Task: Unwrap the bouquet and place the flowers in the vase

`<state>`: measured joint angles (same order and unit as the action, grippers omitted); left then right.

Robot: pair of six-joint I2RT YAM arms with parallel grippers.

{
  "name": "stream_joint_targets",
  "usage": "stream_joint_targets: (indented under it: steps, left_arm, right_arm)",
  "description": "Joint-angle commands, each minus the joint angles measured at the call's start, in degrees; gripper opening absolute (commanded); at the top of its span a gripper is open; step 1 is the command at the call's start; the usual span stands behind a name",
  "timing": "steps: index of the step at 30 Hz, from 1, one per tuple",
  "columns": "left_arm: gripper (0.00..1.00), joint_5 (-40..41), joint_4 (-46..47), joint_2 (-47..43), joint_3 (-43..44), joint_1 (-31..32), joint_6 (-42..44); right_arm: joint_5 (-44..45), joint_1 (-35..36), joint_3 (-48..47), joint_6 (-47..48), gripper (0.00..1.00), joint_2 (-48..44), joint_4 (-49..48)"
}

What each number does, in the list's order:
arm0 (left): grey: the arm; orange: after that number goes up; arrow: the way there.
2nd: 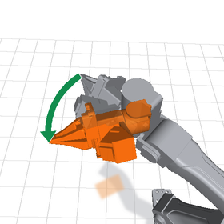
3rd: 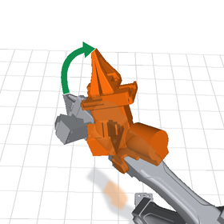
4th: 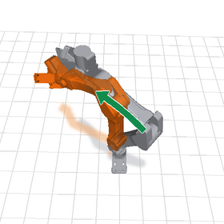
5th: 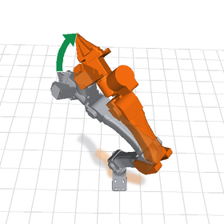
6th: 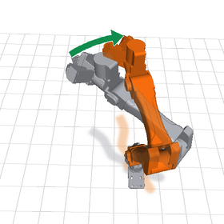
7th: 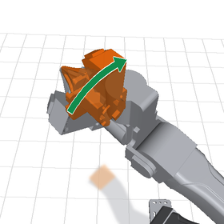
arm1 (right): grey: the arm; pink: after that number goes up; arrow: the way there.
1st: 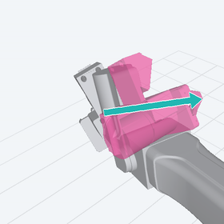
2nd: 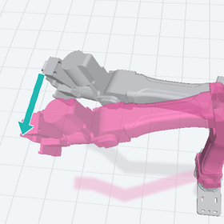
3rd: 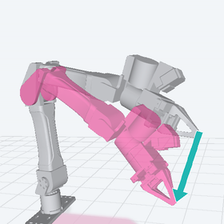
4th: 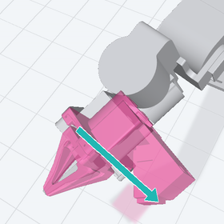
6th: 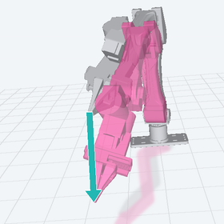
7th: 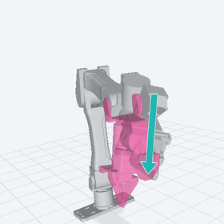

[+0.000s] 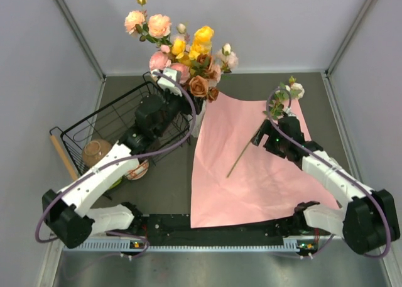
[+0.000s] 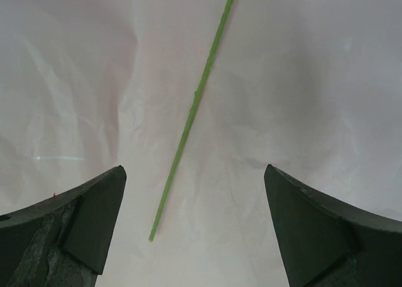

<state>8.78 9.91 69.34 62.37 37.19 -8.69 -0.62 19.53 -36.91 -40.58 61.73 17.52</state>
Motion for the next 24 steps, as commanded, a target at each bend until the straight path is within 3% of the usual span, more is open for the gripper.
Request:
stream_joint_targets:
  steps: [1,5,6,7,13,20,24]
  left_arm:
    - [0.79,-2.18,-8.14,-5.62,2.32,-0.19,-6.16]
    - [0.84,-4.38,-13.86,-6.85,3.98,-0.27,-8.09]
    - [0.95,-4.90,-15.78,-6.85,4.51,-0.28,-8.45]
    - [0.99,-6.39,-16.24,-6.94,4.78,-0.28,-8.71]
    - [0.99,-8.51,-17.37,-8.87,4.95,-0.27,-11.52]
    - [0.96,-15.63,-23.96,-14.48,7.59,-0.28,-11.70]
    - [0.95,-14.58,-28.36,-20.46,7.07,-0.36,-10.91]
  right_arm:
    - [3.96,-1.86,-7.21,-0.82,0.89,8.72,-2.13]
    - [5.54,-2.39,-12.30,-1.52,0.80,15.93,-3.45]
    - [6.15,-2.30,-12.92,-2.13,0.78,17.00,-4.15]
    - [6.33,-2.30,-14.41,-2.22,0.74,18.49,-4.59]
    - [8.00,-2.39,-21.17,-1.88,0.59,28.08,-5.65]
    - [12.92,-2.39,-28.04,-1.26,0.57,37.22,-3.54]
    - [14.77,-2.39,-28.49,-2.84,0.40,39.43,-3.02]
